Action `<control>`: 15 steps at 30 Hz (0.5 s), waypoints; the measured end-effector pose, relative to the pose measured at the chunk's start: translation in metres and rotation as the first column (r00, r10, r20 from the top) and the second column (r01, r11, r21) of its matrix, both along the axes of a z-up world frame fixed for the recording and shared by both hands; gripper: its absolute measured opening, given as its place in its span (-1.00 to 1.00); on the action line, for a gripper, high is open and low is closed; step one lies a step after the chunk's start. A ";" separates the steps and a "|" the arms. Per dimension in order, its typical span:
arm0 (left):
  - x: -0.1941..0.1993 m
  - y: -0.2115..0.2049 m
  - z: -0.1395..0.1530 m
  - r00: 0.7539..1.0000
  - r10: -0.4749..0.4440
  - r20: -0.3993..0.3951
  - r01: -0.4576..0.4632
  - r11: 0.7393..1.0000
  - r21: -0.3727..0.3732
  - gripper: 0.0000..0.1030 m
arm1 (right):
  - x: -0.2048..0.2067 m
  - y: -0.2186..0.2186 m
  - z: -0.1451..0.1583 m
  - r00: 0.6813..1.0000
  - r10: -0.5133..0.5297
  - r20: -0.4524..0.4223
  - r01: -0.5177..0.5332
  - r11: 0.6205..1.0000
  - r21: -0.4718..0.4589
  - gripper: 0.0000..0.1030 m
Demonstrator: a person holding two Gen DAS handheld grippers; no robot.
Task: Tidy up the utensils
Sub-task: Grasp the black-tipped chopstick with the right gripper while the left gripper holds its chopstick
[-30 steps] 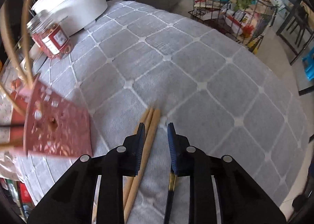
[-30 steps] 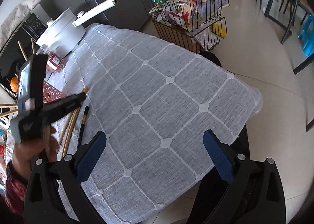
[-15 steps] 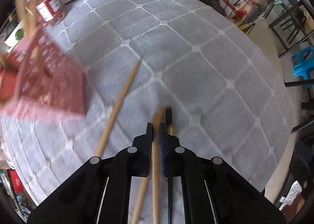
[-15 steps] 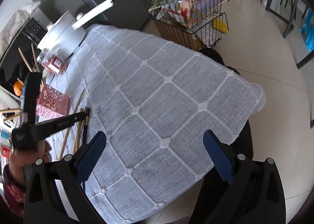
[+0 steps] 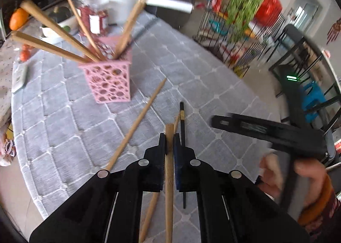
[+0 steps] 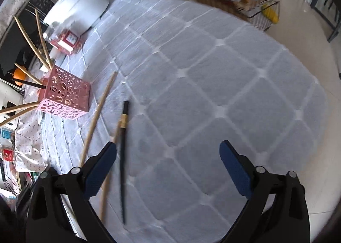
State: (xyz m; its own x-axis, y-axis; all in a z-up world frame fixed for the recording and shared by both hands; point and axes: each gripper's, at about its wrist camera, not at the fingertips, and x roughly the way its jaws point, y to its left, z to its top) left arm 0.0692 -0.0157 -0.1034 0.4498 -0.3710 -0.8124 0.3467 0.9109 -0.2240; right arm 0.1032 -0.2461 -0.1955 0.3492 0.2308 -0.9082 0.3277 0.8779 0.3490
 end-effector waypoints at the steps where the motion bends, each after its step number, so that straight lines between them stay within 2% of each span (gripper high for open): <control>1: 0.002 -0.004 0.003 1.000 0.003 0.013 -0.003 1.000 -0.006 -0.87 | 0.006 0.004 -0.001 1.000 0.002 -0.011 -0.002 1.000 -0.004 0.66; 2: 0.000 0.001 0.008 1.000 0.006 0.027 -0.006 1.000 -0.019 -0.87 | 0.013 0.009 -0.002 1.000 0.000 -0.023 -0.001 1.000 -0.015 0.56; 8: -0.015 0.010 0.033 0.996 0.001 0.088 0.005 0.998 -0.070 -0.87 | 0.044 0.025 -0.008 0.997 -0.025 -0.074 0.020 0.997 -0.070 0.39; 10: -0.019 0.011 0.039 0.994 -0.004 0.109 0.012 0.997 -0.080 -0.87 | 0.056 0.035 -0.016 0.993 -0.012 -0.118 0.001 0.995 -0.095 0.24; 11: -0.022 0.013 0.042 0.993 -0.007 0.118 0.017 0.996 -0.085 -0.87 | 0.058 0.039 -0.014 0.994 -0.020 -0.110 0.006 0.991 -0.130 0.20; 12: -0.022 0.015 0.043 0.993 -0.006 0.122 0.017 0.996 -0.088 -0.87 | 0.061 0.042 -0.015 0.994 -0.020 -0.111 0.004 0.989 -0.148 0.04; 13: -0.023 0.018 0.045 0.992 -0.003 0.126 0.015 0.996 -0.093 -0.87 | 0.063 0.044 -0.014 0.993 -0.028 -0.113 0.009 0.986 -0.166 0.02; 15: -0.023 0.023 0.047 0.991 0.010 0.132 0.003 0.995 -0.100 -0.87 | 0.063 0.044 -0.013 0.992 -0.054 -0.117 0.030 0.980 -0.196 -0.26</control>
